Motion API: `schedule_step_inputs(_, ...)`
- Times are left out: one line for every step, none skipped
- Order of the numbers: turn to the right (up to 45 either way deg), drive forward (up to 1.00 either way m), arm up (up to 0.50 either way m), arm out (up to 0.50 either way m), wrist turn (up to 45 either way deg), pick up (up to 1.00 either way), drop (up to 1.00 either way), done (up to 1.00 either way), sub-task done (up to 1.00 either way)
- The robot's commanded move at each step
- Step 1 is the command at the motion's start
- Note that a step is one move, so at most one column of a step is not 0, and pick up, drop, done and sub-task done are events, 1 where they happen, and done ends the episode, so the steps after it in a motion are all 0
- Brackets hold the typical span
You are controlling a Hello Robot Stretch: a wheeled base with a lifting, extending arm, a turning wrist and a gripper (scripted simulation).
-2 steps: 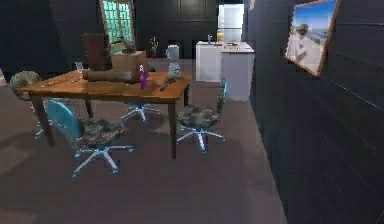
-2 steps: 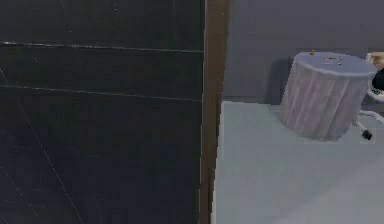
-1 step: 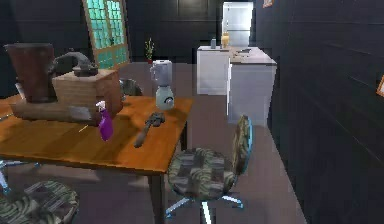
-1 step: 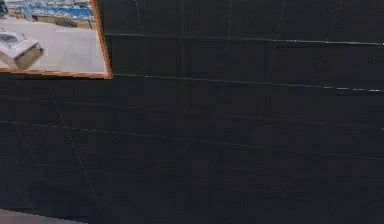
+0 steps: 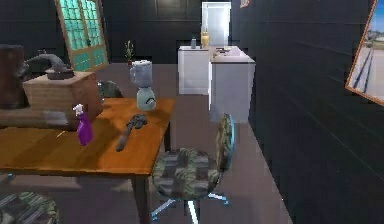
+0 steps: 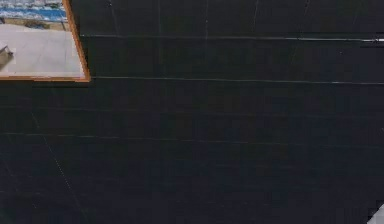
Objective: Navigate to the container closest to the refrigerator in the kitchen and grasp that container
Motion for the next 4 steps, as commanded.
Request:
schedule_step_inputs(0.0,0.30,0.00,0.00,0.0,0.00,0.00,0.00,0.00)
schedule_step_inputs(12.0,0.00,0.00,0.00,0.0,0.00,0.00,0.00,0.00)
schedule_step_inputs(0.0,0.05,0.00,0.00,0.0,0.00,0.00,0.00,0.00)
schedule_step_inputs(-45.0,0.00,0.00,0.00,0.0,0.00,0.00,0.00,0.00)
